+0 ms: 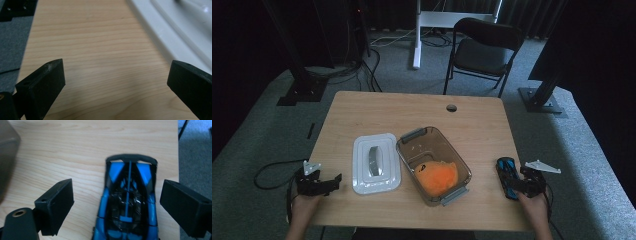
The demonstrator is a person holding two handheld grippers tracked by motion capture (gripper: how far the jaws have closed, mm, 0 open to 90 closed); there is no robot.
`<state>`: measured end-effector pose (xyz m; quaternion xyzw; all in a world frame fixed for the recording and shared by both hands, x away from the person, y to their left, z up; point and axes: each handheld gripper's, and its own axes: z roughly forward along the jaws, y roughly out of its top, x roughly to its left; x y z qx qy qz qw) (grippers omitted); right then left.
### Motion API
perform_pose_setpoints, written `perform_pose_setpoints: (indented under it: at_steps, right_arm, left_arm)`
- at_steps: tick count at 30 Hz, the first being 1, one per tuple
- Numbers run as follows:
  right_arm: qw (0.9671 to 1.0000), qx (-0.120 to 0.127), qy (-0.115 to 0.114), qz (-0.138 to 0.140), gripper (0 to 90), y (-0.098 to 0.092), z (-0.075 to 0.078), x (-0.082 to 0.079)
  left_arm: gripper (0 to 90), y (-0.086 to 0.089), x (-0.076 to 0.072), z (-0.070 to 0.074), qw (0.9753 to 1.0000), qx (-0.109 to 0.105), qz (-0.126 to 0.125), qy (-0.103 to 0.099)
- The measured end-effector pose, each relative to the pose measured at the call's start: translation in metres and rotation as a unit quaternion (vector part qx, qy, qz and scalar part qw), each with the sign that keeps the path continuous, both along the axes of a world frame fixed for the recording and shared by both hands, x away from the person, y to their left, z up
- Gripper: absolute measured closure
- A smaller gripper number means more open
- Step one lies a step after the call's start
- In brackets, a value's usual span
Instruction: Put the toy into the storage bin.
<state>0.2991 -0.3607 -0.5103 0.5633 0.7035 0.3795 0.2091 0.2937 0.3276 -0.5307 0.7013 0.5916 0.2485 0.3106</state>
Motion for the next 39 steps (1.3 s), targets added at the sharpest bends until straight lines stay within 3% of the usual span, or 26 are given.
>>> perform_pose_setpoints:
  at_steps: [6, 13, 17, 24, 29, 39]
  right_arm:
    - [0.9996, -0.004, 0.009, -0.027, 11.2, -0.007, -0.009, 0.003]
    - [0.9991, -0.004, 0.035, -0.026, 11.2, -0.01, -0.019, 0.009]
    - [0.9985, -0.006, 0.049, -0.022, 11.3, -0.01, -0.024, 0.01]
    - [0.998, -0.007, 0.058, -0.025, 11.3, -0.008, -0.027, 0.013]
    - [0.9972, -0.019, 0.067, -0.027, 11.5, -0.004, -0.03, 0.015]
    - [0.9945, -0.073, 0.064, -0.038, 16.8, 0.009, -0.032, 0.017]
  left_arm:
    - [2.0, 0.009, 0.004, -0.007, 0.9997, 0.014, 0.017, 0.013]
    - [2.0, 0.008, 0.006, -0.014, 0.9993, 0.022, 0.016, 0.027]
    - [2.0, 0.008, 0.007, -0.015, 0.9991, 0.025, 0.027, 0.022]
    - [2.0, 0.01, 0.009, -0.015, 0.999, 0.02, 0.029, 0.027]
    - [2.0, 0.01, 0.012, -0.015, 0.9992, 0.018, 0.024, 0.027]
    - [2.0, 0.01, 0.014, -0.015, 0.9991, 0.019, 0.026, 0.028]
